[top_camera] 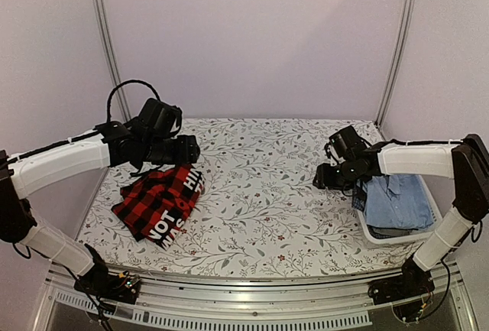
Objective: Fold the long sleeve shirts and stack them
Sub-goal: Move the bin to the corner of the board, then flatten out the square-folded shirt at the center of the board.
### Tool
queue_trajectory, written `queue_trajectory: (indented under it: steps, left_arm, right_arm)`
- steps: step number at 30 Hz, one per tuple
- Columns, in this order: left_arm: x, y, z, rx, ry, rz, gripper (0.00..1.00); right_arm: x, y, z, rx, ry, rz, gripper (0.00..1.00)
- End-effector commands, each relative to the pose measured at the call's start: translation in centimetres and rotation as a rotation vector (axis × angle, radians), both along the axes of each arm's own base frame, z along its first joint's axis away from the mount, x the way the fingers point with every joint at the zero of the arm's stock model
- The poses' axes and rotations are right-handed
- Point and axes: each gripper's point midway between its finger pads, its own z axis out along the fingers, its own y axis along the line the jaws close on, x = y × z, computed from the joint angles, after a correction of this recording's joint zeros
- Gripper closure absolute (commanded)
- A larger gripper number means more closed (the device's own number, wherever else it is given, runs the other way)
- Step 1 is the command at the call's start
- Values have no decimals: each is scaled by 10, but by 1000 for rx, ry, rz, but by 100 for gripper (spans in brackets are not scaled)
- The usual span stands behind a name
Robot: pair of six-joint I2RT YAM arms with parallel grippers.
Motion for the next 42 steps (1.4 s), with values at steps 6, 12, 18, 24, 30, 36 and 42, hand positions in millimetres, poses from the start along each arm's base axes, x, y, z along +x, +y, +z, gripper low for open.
queue_trajectory:
  steps: [6,12,18,24,30,36,42]
  left_arm:
    - [-3,11,-20,-17,57,29,26]
    - [-8,35,-38,-9,110,117,22]
    - [-16,96,-57,-54,157,344,16]
    - [-22,173,-81,-150,179,582,12]
    - [-17,217,-103,-144,201,737,12]
    - [-9,226,-133,-148,248,755,14]
    - [1,215,-153,-164,258,671,27]
  right_arm:
    - [-8,-45,3,-32,6,-143,40]
    - [-6,-55,10,-11,-2,-176,36]
    - [-5,-24,37,17,-60,-73,31]
    - [-12,28,57,28,-113,51,29]
    - [-16,61,65,44,-134,129,28]
    - [-22,81,65,59,-134,175,28]
    - [-28,88,65,68,-132,195,28]
